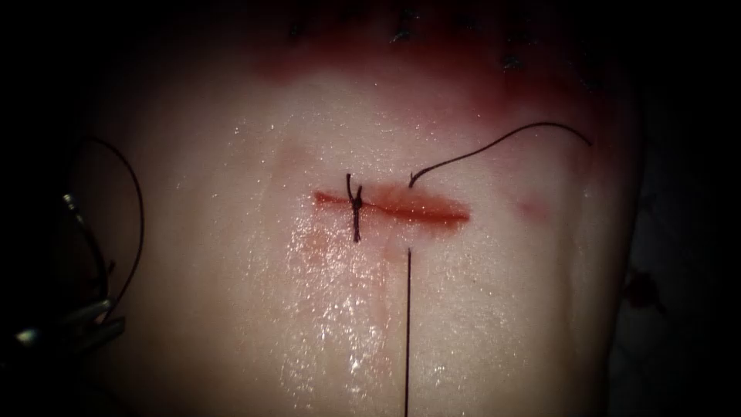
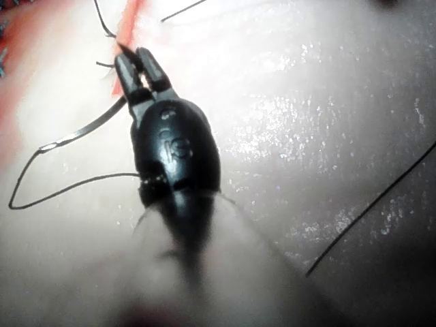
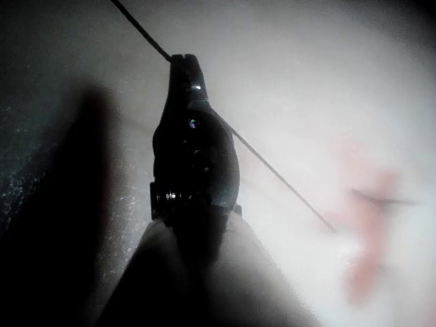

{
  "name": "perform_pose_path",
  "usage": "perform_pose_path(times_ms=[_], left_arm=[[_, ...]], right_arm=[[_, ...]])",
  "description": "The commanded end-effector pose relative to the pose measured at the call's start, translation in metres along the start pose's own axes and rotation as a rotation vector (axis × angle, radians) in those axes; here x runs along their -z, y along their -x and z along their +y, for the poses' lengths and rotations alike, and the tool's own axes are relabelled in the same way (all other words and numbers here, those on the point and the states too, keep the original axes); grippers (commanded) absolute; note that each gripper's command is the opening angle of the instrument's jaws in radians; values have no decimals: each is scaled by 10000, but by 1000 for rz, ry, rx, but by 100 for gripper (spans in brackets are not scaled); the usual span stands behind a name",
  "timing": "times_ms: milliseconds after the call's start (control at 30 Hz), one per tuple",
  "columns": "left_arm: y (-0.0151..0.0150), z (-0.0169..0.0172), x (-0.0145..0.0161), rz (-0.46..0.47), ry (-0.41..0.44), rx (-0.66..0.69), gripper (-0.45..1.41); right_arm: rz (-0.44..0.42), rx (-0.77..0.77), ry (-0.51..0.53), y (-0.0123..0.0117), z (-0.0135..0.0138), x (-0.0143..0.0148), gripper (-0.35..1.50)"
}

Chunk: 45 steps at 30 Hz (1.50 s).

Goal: Wound Closure
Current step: Place right hand around suture near incision and pull away from wound over and over until a little tail is left above wound

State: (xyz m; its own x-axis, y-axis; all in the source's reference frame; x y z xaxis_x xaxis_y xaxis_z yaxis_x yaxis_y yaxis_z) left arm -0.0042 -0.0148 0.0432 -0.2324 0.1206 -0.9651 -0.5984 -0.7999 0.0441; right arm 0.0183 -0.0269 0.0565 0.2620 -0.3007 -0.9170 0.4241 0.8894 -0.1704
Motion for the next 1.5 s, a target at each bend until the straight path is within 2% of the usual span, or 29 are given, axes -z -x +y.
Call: perform_pose_path(times_ms=[33, 400, 633, 900, 1000, 1033, 1100, 1133, 1167, 1267, 1367, 1467, 1500], left_arm=[[4, 3, -7, 5, 3, 4, -35], [4, 4, -8, 4, 5, 4, -35], [4, 5, -10, 6, 5, 4, -35], [4, 5, -10, 7, 6, 4, -35], [4, 5, -10, 7, 6, 4, -35], [4, 5, -10, 7, 6, 4, -35], [4, 5, -10, 5, 9, 4, -35], [4, 5, -10, 5, 9, 5, -35], [4, 4, -10, 5, 9, 5, -35], [4, 4, -10, 5, 9, 5, -35], [4, 4, -10, 5, 9, 5, -35], [5, 4, -11, 5, 9, 5, -35], [5, 4, -11, 6, 10, 5, -35]], right_arm=[[10, -4, -12, 2, -4, -12, -35], [28, -33, -122, -17, -48, -44, -35], [38, -44, -140, -23, -51, -46, -35], [51, -53, -228, -35, -73, -61, -35], [57, -55, -230, -36, -74, -63, -35], [65, -81, -196, -35, -71, -62, -35], [36, -104, -121, -32, -62, -58, 56], [5, -126, -34, -27, -47, -46, 130], [6, -140, -10, -24, -40, -39, 138], [-21, -187, 65, -13, -14, -11, 146], [-1, -204, 171, 6, 24, 30, 146], [-30, -187, 217, 24, 55, 58, 146], [-40, -166, 252, 36, 74, 75, 146]])
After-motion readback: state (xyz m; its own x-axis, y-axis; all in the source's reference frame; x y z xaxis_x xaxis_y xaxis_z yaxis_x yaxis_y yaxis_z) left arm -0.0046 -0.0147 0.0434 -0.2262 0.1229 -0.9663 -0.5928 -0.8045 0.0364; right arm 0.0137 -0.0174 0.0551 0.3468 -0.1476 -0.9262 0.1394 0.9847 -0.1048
